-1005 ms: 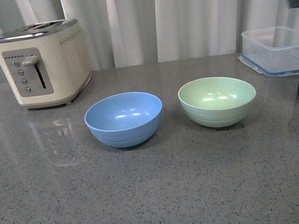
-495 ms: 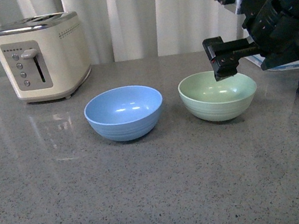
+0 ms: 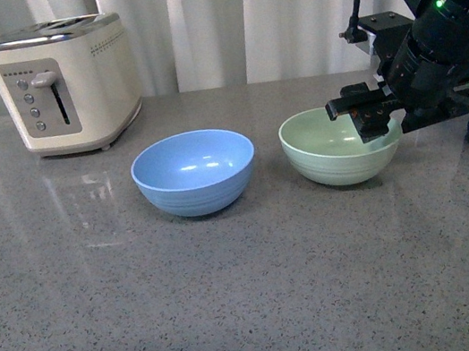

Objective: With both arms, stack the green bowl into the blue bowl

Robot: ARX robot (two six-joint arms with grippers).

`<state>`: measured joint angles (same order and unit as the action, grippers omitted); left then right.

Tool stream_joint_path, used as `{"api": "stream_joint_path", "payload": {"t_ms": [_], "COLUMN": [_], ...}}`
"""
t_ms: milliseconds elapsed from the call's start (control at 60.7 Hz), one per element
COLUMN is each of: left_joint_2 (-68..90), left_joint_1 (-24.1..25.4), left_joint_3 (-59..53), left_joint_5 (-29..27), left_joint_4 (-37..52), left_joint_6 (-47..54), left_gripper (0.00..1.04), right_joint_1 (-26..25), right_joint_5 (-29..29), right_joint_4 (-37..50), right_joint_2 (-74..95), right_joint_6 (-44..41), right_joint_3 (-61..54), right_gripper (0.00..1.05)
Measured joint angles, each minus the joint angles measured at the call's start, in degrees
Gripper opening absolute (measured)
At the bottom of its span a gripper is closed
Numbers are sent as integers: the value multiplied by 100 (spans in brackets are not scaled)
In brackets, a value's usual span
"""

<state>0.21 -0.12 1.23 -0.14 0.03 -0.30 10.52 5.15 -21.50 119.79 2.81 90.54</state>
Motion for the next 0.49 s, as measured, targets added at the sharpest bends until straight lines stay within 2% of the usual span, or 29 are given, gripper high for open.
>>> {"api": "stream_joint_path", "payload": {"t_ms": [330, 495], "left_joint_2": [0, 0], "left_joint_1": [0, 0], "left_joint_3": [0, 0], "left_joint_5": [0, -2], "left_joint_4": [0, 0], "left_joint_6": [0, 0], "left_gripper": [98, 98], "right_joint_1": [-66, -68], "right_joint_5": [9, -52], "right_joint_4": [52, 0], "right_joint_2": [-4, -413], "right_joint_6": [66, -98], "right_joint_3": [63, 46], "right_gripper": [1, 1]}}
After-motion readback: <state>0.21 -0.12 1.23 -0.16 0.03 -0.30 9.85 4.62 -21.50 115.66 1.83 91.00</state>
